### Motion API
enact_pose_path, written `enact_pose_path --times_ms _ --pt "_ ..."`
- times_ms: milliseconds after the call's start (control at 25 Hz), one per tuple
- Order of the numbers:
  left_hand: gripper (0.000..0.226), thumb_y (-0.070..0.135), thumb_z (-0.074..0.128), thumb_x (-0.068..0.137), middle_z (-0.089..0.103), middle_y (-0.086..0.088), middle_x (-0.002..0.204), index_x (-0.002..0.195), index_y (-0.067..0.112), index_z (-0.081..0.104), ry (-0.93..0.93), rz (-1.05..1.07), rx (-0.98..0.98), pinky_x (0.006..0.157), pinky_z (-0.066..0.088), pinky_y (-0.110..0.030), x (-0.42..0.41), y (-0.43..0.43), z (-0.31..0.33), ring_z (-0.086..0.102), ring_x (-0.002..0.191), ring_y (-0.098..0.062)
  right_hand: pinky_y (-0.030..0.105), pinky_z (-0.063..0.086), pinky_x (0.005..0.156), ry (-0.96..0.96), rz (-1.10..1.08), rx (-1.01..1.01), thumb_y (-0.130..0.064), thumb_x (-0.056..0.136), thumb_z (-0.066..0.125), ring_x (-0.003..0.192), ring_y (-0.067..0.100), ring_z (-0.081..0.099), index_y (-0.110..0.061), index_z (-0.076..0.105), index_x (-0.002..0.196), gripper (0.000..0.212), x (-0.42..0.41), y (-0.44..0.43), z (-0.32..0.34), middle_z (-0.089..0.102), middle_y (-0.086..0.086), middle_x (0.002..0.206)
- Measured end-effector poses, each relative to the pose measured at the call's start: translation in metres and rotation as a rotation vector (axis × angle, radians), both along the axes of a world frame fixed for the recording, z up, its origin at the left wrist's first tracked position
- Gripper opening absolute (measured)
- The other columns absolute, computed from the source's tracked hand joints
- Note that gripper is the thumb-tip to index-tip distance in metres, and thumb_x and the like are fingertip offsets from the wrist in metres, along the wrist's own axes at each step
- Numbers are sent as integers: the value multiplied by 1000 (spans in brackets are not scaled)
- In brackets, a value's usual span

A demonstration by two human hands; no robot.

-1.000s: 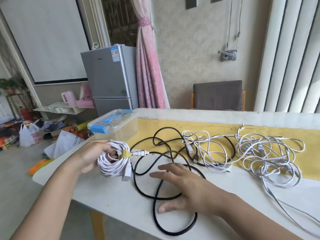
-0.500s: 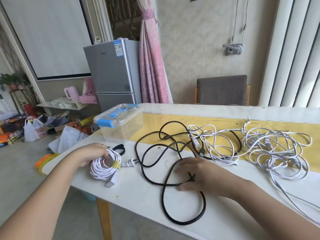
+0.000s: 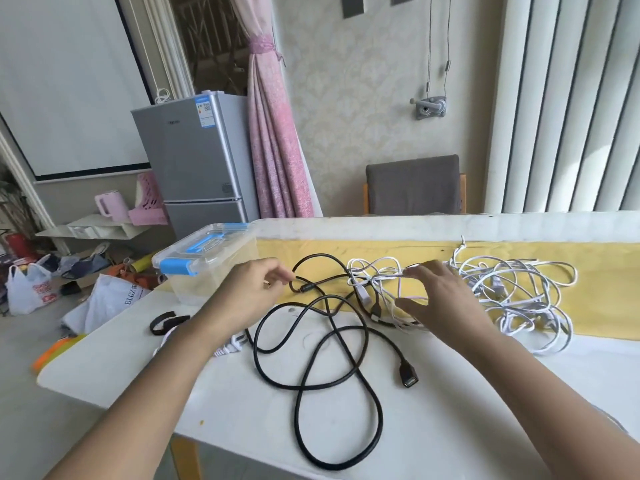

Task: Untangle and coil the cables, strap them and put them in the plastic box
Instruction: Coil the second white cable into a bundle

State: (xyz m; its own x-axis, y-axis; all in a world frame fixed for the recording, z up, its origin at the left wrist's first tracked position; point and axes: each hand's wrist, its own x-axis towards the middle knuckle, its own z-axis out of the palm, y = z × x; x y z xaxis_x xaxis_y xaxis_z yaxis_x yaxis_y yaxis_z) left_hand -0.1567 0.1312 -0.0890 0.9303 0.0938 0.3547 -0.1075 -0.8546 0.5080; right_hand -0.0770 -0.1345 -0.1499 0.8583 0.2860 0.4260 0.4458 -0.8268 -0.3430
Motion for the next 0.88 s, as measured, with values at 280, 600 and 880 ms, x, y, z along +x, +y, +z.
enact_pose_path --times_ms 280,600,880 --pt "43 -6 41 84 60 1 123 116 15 61 -34 -131 75 94 35 -17 77 -82 -30 52 116 -14 28 40 62 209 -37 415 -20 93 56 72 23 62 -9 69 87 18 19 -18 -8 69 5 77" --pt "44 8 49 87 49 -3 136 131 14 49 126 -21 -12 108 32 -33 129 -71 -83 44 127 -19 33 31 53 119 -348 764 -37 95 49 51 24 45 -9 63 58 48 16 -45 25 46 4 45" --pt "13 31 55 91 59 12 107 100 26 64 42 -139 -124 98 39 -30 115 -83 -75 53 107 -10 33 34 56 171 -578 219 -29 83 63 70 35 55 -5 59 62 32 29 -69 15 60 14 66"
